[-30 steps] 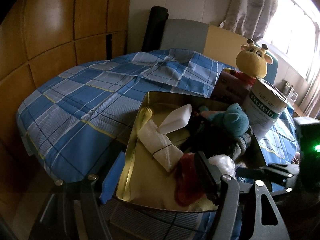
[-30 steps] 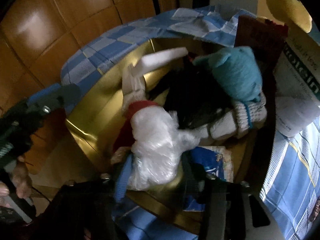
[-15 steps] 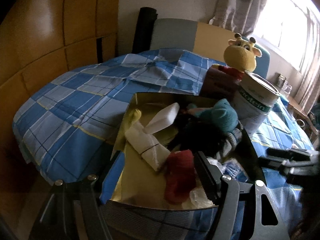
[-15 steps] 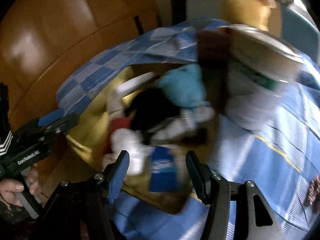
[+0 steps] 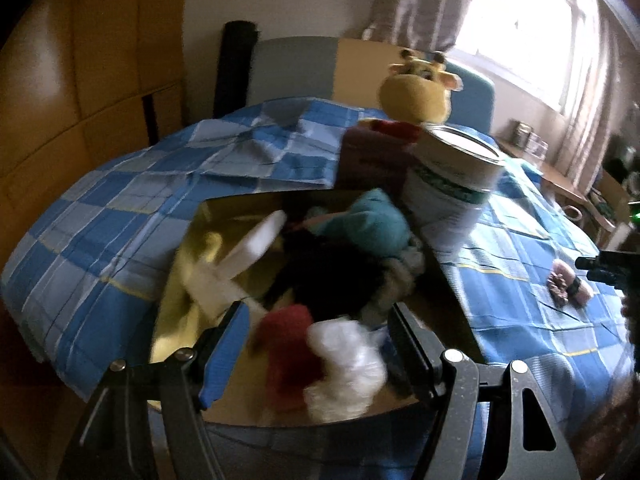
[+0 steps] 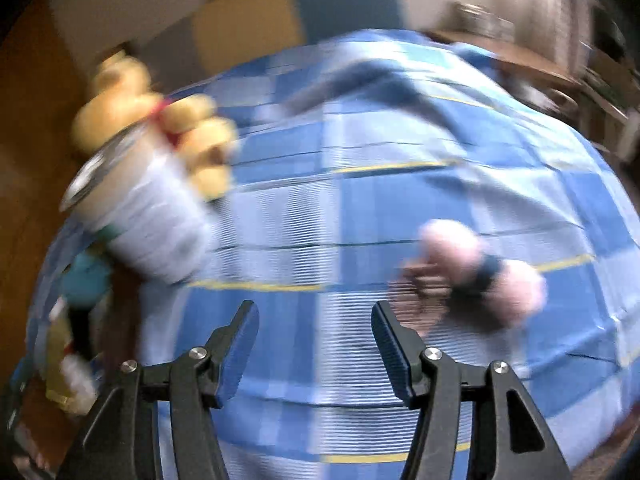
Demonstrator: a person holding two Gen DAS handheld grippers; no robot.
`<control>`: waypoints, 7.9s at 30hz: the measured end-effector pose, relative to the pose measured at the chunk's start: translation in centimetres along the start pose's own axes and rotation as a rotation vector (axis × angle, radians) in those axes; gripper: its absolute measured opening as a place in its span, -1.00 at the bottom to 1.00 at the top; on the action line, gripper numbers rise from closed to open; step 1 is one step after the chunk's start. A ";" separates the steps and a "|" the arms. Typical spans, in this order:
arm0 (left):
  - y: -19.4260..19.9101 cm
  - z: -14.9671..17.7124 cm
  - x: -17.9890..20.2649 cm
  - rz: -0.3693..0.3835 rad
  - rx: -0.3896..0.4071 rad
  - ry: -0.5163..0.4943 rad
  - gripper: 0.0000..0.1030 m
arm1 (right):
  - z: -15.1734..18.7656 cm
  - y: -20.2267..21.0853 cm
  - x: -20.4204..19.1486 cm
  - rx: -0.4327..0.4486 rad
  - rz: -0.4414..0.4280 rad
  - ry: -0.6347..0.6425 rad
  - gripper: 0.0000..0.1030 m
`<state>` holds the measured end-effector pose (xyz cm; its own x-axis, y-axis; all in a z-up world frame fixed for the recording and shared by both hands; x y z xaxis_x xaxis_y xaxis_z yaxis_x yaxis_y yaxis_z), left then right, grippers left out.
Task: Organize soft objects
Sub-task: 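Move both grippers back from the tray to the remaining items, then grasp the brown scrunchie with the left gripper, then grasp the pink towel roll by its dark band with the right gripper, then carry the brown scrunchie into the gold tray and open the left gripper, then carry the pink towel roll into the gold tray and open the right gripper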
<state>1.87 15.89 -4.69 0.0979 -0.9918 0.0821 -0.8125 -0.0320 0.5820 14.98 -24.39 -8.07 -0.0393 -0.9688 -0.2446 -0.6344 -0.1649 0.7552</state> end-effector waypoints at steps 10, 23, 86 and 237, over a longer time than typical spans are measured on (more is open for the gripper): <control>0.0 -1.7 12.0 0.259 -0.014 -0.194 0.40 | -1.8 -0.7 13.0 0.072 0.119 -0.359 0.15; -6.5 0.5 30.1 0.533 -0.226 -0.350 0.14 | -1.6 0.6 15.7 0.186 0.020 -0.586 0.15; -11.7 8.0 25.2 0.450 -0.202 -0.324 -0.63 | -0.7 -7.0 8.3 -0.276 0.289 0.257 -0.24; -1.7 1.4 -7.0 -0.101 -0.017 0.070 0.35 | -28.7 7.7 -30.1 0.431 0.032 0.506 -0.16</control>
<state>1.78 22.71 -7.41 0.2189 -0.9726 0.0782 -0.7867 -0.1285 0.6038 33.43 -1.81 22.57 0.2374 -0.9566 0.1688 -0.8949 -0.1477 0.4211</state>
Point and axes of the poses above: each gripper's, at about its wrist camera, not at the fingertips, and y roughly against the way its jaws point, x to its right, z to its underside, the point moved 7 cm from there along -y, roughly the way its jaws point, and after that the axes turned 6 degrees about x, right-handed, at the moved point
